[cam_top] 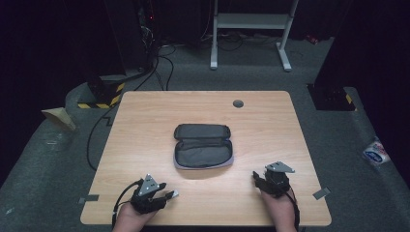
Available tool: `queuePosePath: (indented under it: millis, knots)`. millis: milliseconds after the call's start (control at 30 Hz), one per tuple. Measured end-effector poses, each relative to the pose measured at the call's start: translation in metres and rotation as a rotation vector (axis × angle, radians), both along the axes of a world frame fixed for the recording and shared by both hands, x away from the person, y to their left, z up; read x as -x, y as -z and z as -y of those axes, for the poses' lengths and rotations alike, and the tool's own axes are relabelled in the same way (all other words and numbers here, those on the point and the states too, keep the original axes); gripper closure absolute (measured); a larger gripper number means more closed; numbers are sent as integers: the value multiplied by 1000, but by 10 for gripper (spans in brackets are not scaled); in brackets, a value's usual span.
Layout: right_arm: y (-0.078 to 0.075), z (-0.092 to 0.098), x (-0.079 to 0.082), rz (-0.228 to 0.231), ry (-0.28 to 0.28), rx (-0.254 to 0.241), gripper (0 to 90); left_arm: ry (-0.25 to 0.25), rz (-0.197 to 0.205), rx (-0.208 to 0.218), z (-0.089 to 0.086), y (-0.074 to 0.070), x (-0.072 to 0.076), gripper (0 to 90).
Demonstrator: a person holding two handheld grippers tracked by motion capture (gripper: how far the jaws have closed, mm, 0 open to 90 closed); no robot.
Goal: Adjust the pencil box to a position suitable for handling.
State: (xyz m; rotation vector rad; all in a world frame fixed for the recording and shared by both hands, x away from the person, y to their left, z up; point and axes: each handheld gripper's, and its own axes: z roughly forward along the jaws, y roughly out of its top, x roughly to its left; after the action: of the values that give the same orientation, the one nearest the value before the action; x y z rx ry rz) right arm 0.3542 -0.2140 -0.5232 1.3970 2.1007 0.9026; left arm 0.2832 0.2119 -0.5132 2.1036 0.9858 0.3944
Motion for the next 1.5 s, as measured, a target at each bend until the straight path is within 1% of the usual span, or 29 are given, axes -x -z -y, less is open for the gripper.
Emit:
queuePosePath:
  millis: [33,133,167,200,267,333,467,667,867,1000,1167,1300,1433,1500]
  knots:
    - [0,0,0,0,0,0,400,12,-2,-8,1,1,0,539]
    - [0,0,0,0,0,0,401,22,-2,-14,2,1,0,545]
    - [0,0,0,0,0,0,400,26,-9,-14,3,2,0,545]
    - [0,0,0,0,0,0,400,30,-9,-20,3,3,0,545]
    - [0,0,0,0,0,0,400,50,-20,-31,7,5,0,550]
    - [0,0,0,0,0,0,401,53,-22,-34,7,5,1,557]
    - [0,0,0,0,0,0,401,60,-13,-47,10,7,1,580]
    - [0,0,0,0,0,0,401,55,1,-45,9,8,1,635]
    - [0,0,0,0,1,0,401,59,11,-38,7,9,0,688]
    - [0,0,0,0,0,0,400,62,21,-40,6,9,0,720]
    - [0,0,0,0,0,0,400,61,21,-40,7,9,0,726]
    - [0,0,0,0,0,0,401,51,30,-56,8,9,-1,727]
    - [0,0,0,0,0,0,400,32,32,-32,5,6,-2,727]
    - [0,0,0,0,-1,1,400,25,40,-27,4,5,-3,727]
